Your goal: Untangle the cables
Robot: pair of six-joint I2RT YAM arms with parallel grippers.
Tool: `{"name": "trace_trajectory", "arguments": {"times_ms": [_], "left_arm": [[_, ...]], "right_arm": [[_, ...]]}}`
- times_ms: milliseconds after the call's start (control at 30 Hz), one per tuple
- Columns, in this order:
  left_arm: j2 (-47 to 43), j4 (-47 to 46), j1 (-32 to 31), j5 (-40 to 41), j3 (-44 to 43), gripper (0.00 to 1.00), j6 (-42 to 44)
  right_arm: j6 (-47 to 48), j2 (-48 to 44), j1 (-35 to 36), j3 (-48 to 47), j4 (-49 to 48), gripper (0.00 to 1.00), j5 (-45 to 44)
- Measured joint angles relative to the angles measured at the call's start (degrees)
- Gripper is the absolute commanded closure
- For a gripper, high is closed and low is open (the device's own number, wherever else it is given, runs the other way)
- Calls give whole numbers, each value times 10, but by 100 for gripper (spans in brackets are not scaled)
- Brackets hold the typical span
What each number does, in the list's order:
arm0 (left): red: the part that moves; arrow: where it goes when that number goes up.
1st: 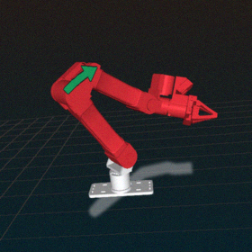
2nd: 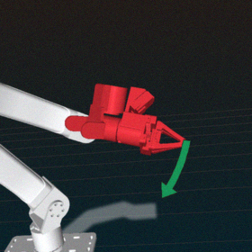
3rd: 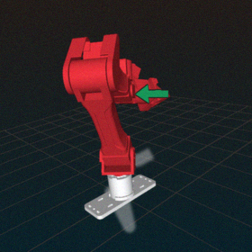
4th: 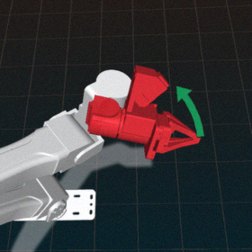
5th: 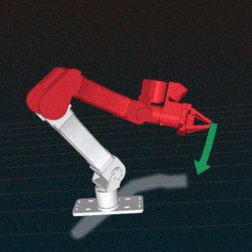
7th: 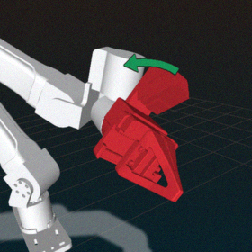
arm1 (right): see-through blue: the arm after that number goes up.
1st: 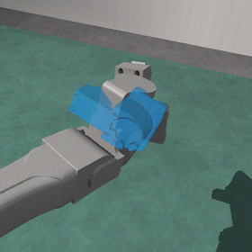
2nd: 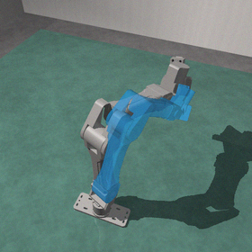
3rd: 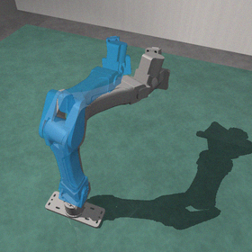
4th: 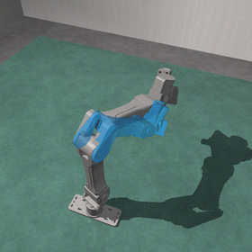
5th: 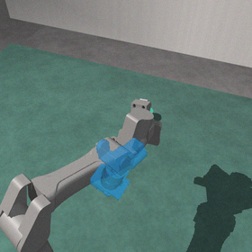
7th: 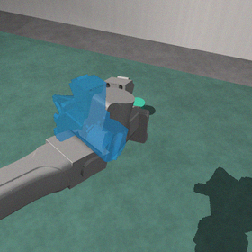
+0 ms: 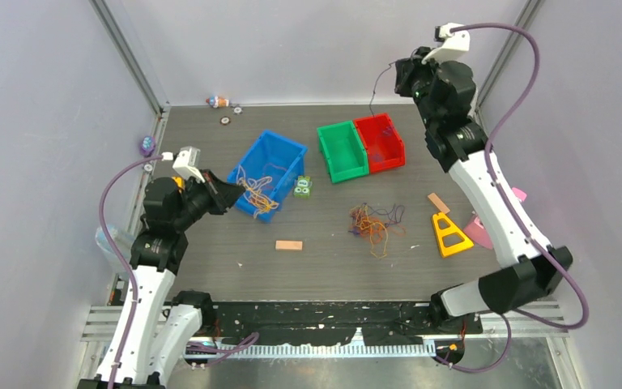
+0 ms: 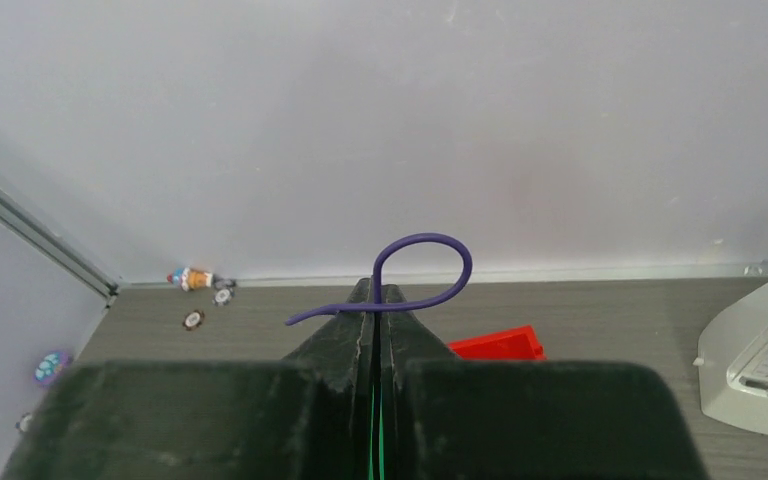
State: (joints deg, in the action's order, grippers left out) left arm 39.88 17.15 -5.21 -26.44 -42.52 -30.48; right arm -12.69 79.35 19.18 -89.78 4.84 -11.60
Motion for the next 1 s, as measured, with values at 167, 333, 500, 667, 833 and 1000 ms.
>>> {"name": "trace_trajectory", "arguments": {"times_ms": [167, 333, 500, 667, 833, 1000], "left_arm": [[12, 10, -8, 0, -16, 100, 11], [23, 15, -16, 0, -31, 100, 19], [37, 19, -23, 0, -36, 100, 25], [56, 25, -31, 0, -42, 100, 27], [68, 31, -38, 3, -57, 100, 32], [70, 34, -41, 5, -68, 100, 40]], "right_arm": [[-7, 80, -21, -23, 10, 95, 27], [-8, 138, -34, -48, 17, 95, 45], [-7, 176, -44, -69, 16, 95, 54], [-7, 211, -51, -68, 9, 95, 63], [-7, 232, -56, -64, 7, 95, 77], [-7, 245, -59, -106, 23, 95, 83]]}}
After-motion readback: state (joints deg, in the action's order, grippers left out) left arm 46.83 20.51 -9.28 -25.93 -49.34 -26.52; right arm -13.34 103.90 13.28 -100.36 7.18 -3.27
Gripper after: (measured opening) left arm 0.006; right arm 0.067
